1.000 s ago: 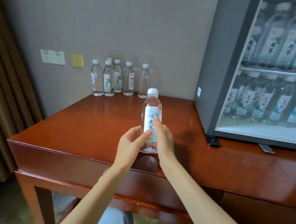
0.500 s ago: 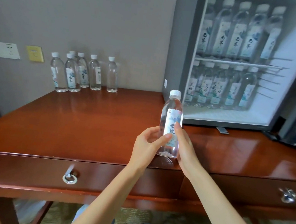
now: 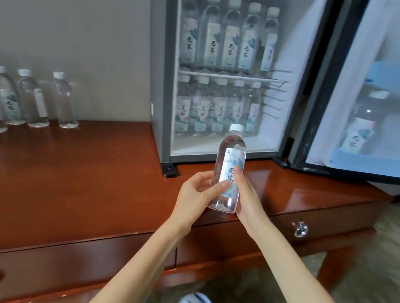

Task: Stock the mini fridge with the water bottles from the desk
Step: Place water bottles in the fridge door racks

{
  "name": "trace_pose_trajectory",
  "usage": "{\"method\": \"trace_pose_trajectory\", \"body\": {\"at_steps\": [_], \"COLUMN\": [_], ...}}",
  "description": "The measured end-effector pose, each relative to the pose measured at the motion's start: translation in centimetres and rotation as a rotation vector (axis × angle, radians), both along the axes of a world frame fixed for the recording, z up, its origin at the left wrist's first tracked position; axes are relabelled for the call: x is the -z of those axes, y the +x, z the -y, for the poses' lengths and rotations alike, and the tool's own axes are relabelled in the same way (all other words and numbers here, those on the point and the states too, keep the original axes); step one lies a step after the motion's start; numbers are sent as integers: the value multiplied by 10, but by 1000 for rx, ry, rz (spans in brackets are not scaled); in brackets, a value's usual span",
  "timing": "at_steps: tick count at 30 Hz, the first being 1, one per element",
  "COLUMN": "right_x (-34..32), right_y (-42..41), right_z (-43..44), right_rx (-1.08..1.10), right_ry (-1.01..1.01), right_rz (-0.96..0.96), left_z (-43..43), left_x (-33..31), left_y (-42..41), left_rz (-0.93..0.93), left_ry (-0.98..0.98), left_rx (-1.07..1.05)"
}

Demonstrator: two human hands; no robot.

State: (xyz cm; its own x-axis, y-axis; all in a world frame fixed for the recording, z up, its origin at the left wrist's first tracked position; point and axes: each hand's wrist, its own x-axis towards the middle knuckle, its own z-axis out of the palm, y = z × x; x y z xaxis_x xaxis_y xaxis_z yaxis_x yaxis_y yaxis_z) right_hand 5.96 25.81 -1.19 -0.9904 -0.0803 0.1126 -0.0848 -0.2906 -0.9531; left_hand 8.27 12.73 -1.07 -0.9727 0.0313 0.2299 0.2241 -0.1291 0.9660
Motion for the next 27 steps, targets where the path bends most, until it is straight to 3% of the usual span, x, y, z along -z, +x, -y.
{"method": "trace_pose_trajectory", "body": {"at_steps": [8, 20, 23, 27], "right_x": [-6, -3, -1, -3], "right_y": [1, 24, 27, 28], "right_z": [-53, -151, -177, -209], "right_rx": [124, 351, 446, 539], "right_ry": [68, 25, -6, -34], "right_rz": [40, -1, 8, 26], "left_z": [-50, -142, -174, -204], "left_x": [-5, -11, -10, -4], "left_y": [-22, -57, -67, -92], "left_rz": [-14, -85, -123, -325], "left_ry": [-42, -120, -99, -299], "left_rx": [144, 557, 473, 220]}}
